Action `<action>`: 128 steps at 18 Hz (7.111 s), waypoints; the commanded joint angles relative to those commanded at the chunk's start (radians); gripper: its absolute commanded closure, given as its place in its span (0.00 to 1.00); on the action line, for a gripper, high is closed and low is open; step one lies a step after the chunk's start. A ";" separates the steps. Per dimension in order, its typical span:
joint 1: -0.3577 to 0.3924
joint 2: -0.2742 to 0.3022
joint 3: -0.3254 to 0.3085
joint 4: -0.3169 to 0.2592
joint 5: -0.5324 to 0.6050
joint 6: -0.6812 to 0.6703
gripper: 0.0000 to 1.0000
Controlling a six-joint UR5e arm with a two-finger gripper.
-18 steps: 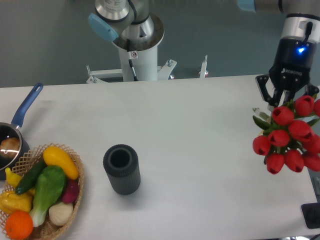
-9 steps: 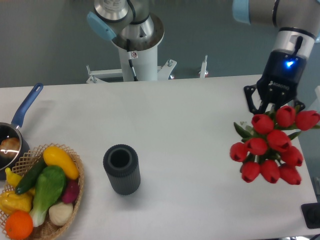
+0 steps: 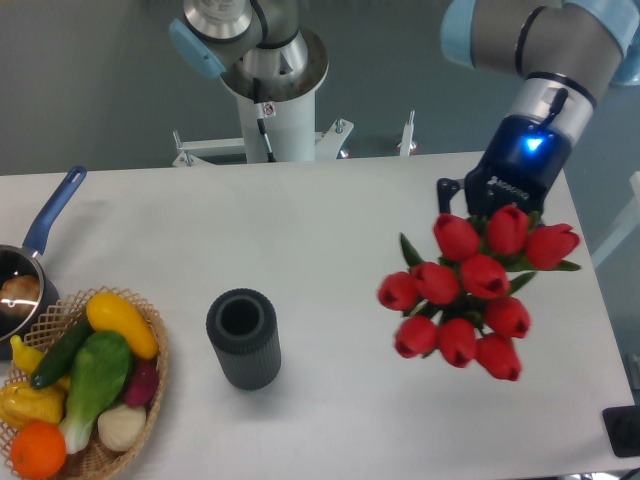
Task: Insert the flowers into the vase
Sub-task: 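Carry the tulip bouquet up and over toward the black vase, then lower the tulip stems into the opening of the black vase, then push the bouquet further down into the vase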
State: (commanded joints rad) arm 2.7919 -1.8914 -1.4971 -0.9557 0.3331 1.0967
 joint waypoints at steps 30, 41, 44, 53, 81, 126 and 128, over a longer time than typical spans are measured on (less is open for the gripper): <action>-0.135 0.078 -0.344 0.000 -0.450 0.459 0.79; -0.141 0.075 -0.387 -0.005 -0.444 0.529 0.79; -0.141 0.074 -0.387 -0.003 -0.442 0.529 0.79; -0.141 0.051 -0.387 -0.003 -0.440 0.534 0.79; -0.161 0.011 -0.451 -0.003 -0.427 0.604 0.78; -0.156 -0.086 -0.459 -0.003 -0.425 0.745 0.21; -0.155 -0.090 -0.459 -0.003 -0.427 0.781 0.00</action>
State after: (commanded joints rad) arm 2.6369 -1.9819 -1.9558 -0.9587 -0.0936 1.8774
